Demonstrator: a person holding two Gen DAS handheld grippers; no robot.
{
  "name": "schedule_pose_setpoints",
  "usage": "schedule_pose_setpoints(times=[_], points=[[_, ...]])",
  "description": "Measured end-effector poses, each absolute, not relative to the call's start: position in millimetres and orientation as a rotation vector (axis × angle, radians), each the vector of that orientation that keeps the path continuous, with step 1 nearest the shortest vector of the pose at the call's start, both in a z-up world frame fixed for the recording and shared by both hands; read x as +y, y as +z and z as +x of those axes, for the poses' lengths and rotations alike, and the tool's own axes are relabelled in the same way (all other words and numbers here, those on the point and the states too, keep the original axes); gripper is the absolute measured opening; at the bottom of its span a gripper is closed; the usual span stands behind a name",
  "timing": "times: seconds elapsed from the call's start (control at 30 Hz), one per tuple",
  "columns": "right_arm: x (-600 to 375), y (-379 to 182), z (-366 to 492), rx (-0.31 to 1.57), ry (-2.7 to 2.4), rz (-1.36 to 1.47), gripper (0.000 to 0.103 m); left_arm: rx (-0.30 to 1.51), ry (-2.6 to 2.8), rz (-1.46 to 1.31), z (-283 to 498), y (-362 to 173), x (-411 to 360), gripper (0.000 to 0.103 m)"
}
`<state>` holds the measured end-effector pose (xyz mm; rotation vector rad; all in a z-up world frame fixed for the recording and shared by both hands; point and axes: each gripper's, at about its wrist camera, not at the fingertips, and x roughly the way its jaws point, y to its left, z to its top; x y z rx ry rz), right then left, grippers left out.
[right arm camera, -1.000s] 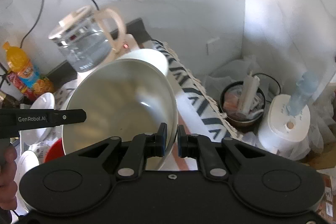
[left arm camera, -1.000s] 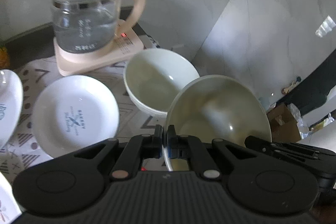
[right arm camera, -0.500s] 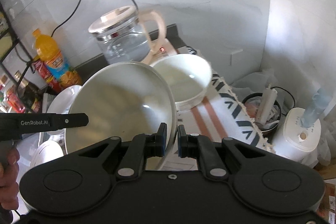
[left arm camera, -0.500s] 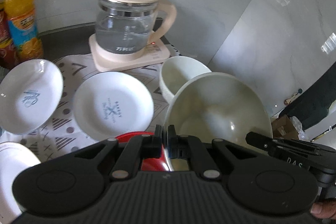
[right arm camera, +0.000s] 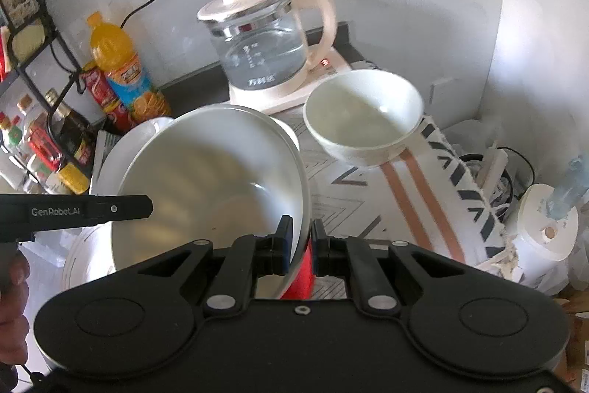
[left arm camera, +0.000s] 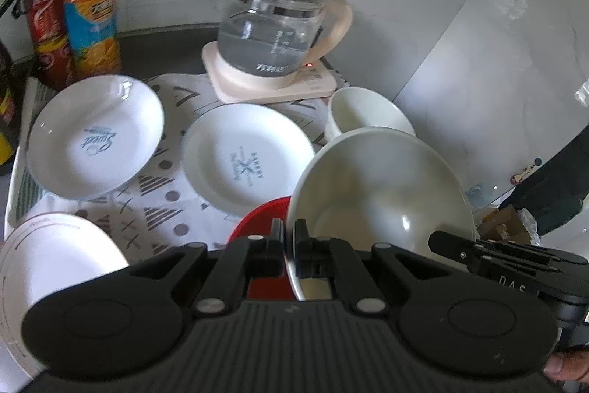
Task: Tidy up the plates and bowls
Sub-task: 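Lift the large white bowl with both grippers and lower it into the red bowl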
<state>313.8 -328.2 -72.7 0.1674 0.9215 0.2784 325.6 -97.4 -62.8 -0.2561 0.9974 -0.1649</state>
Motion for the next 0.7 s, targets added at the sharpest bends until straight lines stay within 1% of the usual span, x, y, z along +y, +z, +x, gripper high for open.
schedule_pose_setpoints(times=[0.4, 0.7], points=[[-297, -92, 308, 0.986, 0.309, 0.127, 0.01, 1.067, -0.112, -0.292, 311, -88, -71, 0.003], [-286, -109, 313, 1.027, 0.301, 0.096, 0.01, 1.11, -0.093, -0.304, 315, -106, -67, 0.003]])
